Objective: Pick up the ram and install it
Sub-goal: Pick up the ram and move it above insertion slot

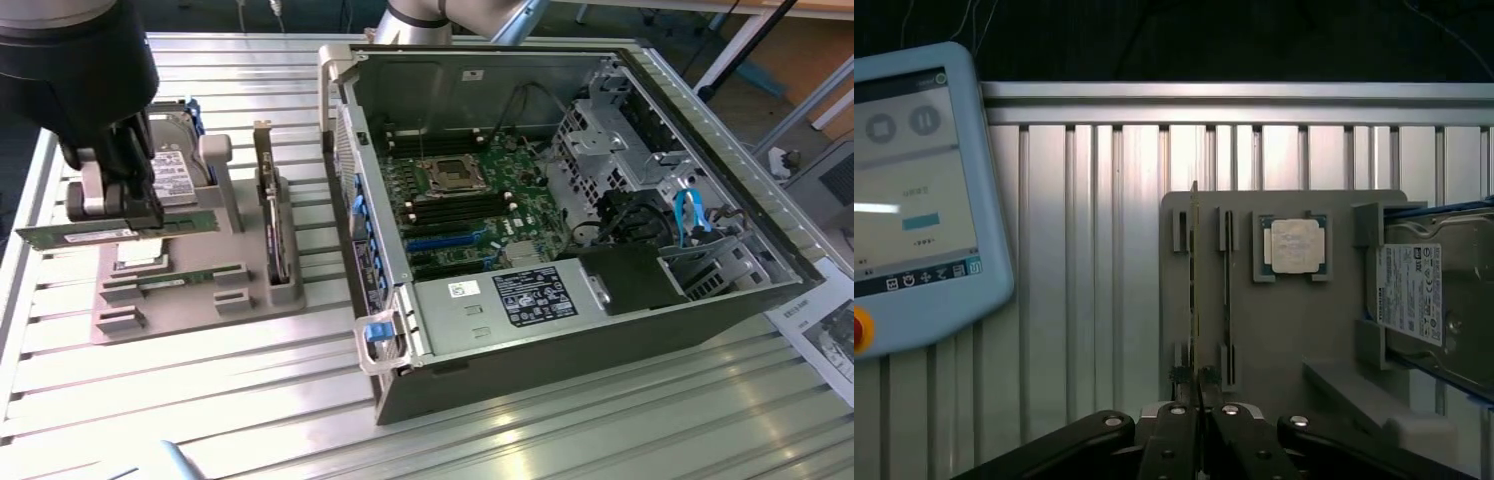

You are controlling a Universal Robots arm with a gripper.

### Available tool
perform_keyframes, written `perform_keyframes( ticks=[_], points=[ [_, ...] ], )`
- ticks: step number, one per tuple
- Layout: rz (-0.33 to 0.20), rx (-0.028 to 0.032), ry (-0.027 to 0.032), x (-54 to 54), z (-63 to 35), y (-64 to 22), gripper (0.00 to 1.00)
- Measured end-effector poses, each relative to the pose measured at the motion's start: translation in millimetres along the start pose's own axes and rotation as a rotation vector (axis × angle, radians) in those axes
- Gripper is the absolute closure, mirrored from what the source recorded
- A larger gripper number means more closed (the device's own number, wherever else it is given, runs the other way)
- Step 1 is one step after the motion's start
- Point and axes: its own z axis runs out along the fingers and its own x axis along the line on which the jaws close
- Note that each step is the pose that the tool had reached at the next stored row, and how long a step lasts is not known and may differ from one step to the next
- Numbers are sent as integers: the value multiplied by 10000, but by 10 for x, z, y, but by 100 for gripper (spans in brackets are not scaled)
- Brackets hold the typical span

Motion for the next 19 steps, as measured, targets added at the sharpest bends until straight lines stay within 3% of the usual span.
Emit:
perform_keyframes(
  ticks=[19],
  points=[
    [5,0,0,-4,-442,21,88]
  ],
)
